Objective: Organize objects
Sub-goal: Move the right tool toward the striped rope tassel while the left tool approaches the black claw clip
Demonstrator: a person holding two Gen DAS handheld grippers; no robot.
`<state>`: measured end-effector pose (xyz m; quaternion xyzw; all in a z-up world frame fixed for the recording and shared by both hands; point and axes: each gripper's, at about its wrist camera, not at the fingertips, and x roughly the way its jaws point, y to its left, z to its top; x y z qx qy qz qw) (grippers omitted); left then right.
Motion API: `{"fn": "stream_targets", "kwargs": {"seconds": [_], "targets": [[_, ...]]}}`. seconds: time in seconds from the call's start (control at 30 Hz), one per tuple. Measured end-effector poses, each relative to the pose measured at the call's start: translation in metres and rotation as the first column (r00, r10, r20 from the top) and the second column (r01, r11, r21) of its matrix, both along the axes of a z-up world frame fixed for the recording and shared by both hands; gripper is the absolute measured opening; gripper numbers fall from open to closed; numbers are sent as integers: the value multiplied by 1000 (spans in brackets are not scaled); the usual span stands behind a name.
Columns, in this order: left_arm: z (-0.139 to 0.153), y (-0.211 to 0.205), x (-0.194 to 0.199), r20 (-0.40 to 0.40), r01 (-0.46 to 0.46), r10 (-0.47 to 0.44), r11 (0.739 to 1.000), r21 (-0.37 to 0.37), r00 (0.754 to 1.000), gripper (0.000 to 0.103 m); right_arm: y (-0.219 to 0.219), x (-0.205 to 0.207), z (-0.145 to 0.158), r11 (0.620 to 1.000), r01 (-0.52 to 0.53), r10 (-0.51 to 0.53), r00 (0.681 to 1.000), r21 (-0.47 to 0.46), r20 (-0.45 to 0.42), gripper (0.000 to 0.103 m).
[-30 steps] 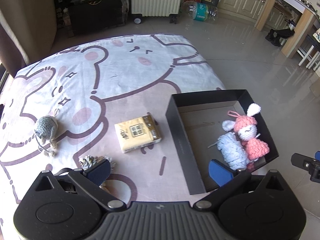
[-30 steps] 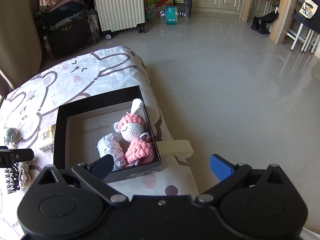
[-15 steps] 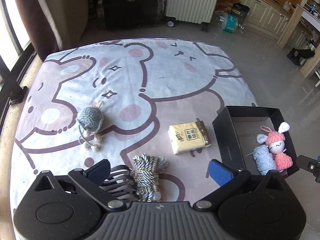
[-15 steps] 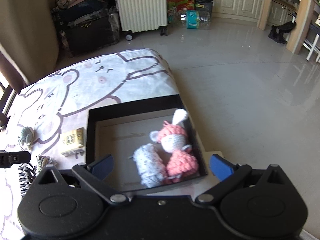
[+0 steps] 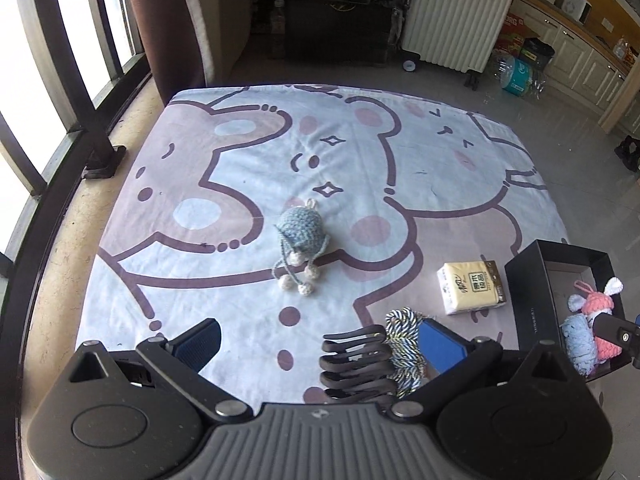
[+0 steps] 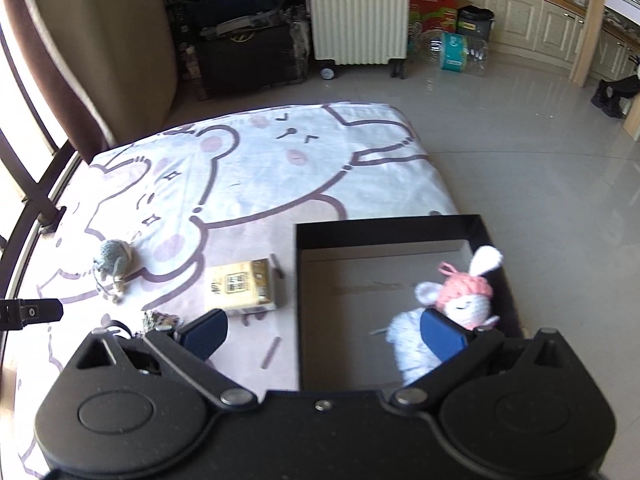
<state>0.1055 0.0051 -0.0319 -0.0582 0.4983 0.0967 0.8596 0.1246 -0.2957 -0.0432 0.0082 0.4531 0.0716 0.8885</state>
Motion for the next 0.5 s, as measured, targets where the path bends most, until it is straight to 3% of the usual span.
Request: {"fn": "stream_targets", "kwargs": {"seconds": [0.5], "targets": [[2,33,-21,8,-55,55,998,13,998,103,58,-5,4,998,-55,55,998,13,7,103]]}}
